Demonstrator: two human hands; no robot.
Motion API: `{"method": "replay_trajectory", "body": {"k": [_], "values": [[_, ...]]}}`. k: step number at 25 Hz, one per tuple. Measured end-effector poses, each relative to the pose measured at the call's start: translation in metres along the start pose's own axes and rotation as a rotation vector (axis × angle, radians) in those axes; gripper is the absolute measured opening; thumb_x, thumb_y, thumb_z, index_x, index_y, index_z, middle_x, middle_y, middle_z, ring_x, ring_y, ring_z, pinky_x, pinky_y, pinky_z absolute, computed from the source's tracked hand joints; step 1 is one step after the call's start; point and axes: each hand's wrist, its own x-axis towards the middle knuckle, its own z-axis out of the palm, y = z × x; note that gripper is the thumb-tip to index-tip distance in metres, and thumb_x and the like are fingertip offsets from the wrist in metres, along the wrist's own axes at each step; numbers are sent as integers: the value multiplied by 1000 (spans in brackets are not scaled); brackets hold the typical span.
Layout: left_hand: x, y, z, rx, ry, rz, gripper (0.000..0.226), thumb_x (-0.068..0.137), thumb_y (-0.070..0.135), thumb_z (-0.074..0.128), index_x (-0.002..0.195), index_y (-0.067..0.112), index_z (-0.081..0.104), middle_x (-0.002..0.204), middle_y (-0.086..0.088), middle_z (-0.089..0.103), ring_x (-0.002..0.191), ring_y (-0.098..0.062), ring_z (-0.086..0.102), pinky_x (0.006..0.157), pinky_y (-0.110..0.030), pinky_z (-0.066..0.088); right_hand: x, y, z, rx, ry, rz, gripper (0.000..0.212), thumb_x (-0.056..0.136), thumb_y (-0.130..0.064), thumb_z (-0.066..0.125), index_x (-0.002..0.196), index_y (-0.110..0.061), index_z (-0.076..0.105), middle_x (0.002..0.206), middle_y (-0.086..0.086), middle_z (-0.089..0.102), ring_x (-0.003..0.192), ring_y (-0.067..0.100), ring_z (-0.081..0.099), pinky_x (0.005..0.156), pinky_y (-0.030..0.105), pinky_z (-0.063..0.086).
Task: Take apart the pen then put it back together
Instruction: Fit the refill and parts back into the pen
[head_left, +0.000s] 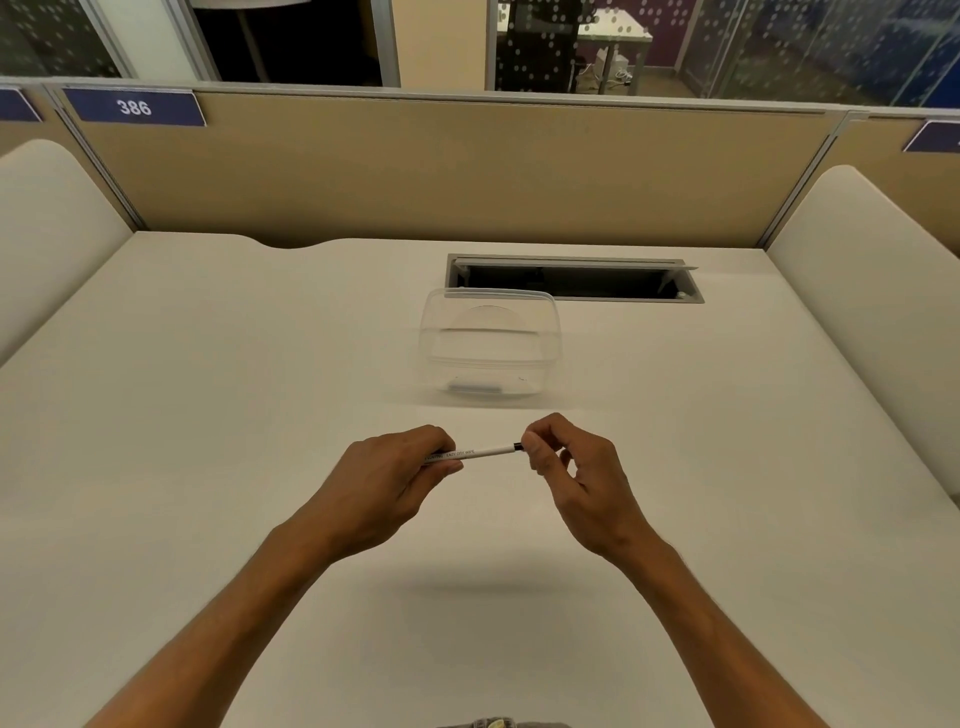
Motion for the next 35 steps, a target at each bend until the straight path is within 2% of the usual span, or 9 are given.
{"method": "replay_trajectory", "body": {"k": [4, 9, 12, 16, 19, 21, 25, 29, 35], "values": [[-1, 0, -2, -26, -17, 2, 17, 95, 43, 45, 84, 31, 49, 58, 14, 47, 60, -13, 47, 50, -22, 33, -2, 3, -4, -90, -47, -77, 11, 95, -39, 47, 90, -33, 54, 79, -12, 60, 76, 16, 58, 63, 17, 39], [-1, 2, -3, -42, -8, 13, 21, 95, 46, 43, 82, 31, 50, 57, 13, 47, 59, -14, 46, 49, -22, 31, -2, 4, -6, -172, -29, -127, 13, 97, -35, 46, 90, -29, 55, 79, -16, 56, 73, 11, 54, 63, 14, 37], [-3, 4, -5, -19, 8, 29, 19, 95, 44, 46, 85, 30, 53, 57, 17, 46, 56, -13, 46, 50, -20, 31, -2, 3, -5, -141, -19, -98, 20, 97, -35, 45, 86, -25, 58, 79, -17, 58, 72, 9, 53, 63, 18, 39], [-2, 8, -8, 6, 42, 52, 18, 94, 43, 50, 89, 28, 58, 58, 23, 43, 54, -11, 46, 49, -20, 33, -2, -6, -2, 11, 1, -19, 35, 97, -40, 42, 64, -30, 48, 58, -7, 48, 55, 12, 43, 54, 25, 36], [-1, 10, -9, -6, 42, 46, 16, 94, 41, 51, 89, 28, 59, 60, 21, 46, 55, -11, 47, 51, -20, 34, -2, -8, -1, 49, 15, -2, 44, 97, -43, 41, 60, -20, 45, 53, 5, 46, 51, 23, 42, 51, 38, 36], [-1, 10, -9, -12, 37, 30, 16, 94, 42, 50, 88, 29, 58, 59, 19, 48, 56, -12, 48, 51, -19, 33, -2, -6, -2, 31, 23, -11, 37, 97, -43, 43, 67, -23, 53, 57, -3, 52, 54, 17, 48, 54, 41, 41], [0, 8, -9, -31, 28, 0, 17, 94, 43, 50, 85, 30, 57, 56, 20, 47, 58, -6, 50, 51, -17, 28, -3, -3, -4, -71, -5, -84, 15, 97, -39, 44, 90, -31, 56, 76, -21, 56, 70, 11, 57, 58, 30, 46], [1, 9, -9, -77, 15, -7, 22, 90, 52, 47, 86, 32, 56, 62, 22, 53, 59, -5, 49, 51, -18, 27, -4, -1, -6, -165, -7, -163, 11, 97, -33, 46, 95, -31, 56, 80, -20, 56, 71, 8, 54, 61, 16, 41], [6, 8, -12, -162, -2, -12, 31, 86, 62, 47, 88, 36, 63, 62, 15, 55, 55, -10, 47, 49, -20, 29, -6, -1, -4, -247, 4, -247, 17, 99, -32, 43, 95, -24, 57, 83, -18, 57, 67, 3, 47, 61, 17, 42]]}}
